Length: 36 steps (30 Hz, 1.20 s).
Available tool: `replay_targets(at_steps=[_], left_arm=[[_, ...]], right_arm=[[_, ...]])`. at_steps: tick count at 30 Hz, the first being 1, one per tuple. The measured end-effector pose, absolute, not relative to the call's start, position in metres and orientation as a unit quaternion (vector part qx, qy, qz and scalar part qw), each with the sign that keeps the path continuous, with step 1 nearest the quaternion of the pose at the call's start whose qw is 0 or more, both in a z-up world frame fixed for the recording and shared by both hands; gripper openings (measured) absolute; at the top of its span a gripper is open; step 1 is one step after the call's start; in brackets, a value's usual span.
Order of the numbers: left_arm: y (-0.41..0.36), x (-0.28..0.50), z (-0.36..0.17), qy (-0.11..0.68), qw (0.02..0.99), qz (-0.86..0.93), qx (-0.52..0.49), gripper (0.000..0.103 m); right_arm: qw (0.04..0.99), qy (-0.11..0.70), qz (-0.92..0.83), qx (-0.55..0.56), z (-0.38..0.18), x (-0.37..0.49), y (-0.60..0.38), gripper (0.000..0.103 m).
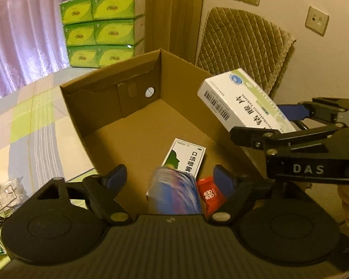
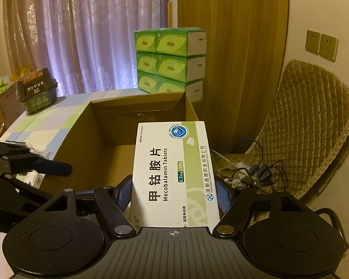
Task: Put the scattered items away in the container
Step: 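Open left tool to drop the blue case inside while right tool lowers the white box in, then open right tool to release the white box inside while left tool withdraws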
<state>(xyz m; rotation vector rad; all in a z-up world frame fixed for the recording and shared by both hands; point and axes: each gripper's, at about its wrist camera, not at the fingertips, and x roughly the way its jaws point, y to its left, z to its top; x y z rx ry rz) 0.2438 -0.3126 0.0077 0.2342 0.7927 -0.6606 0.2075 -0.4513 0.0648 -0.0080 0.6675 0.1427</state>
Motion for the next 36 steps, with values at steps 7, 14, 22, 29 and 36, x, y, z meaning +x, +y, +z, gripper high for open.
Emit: replay_targets(at_steps=[7,14,22,29,36], left_arm=[[-0.294,0.230,0.023,0.356,0.874,-0.312,0.106,0.079],[-0.272,0.219,0.034,0.350,0.882,-0.303,0.088,0.079],[-0.248,0.204,0.035,0.356,0.886,-0.287,0.074,0.082],[-0.226,0.181,0.037,0.363,0.887,-0.277,0.060,0.084],[-0.210,0.154,0.038,0.366,0.889,-0.268,0.063,0.089]], right_arm=[[0.939,0.333,0.082,-0.008,0.065,0.212,-0.443,0.073],[0.930,0.353,0.103,0.014,0.059,0.213,-0.438,0.073],[0.934,0.345,0.095,0.025,0.069,0.195,-0.435,0.073],[0.933,0.348,0.090,0.025,0.076,0.171,-0.424,0.073],[0.927,0.364,0.086,0.017,0.079,0.147,-0.409,0.073]])
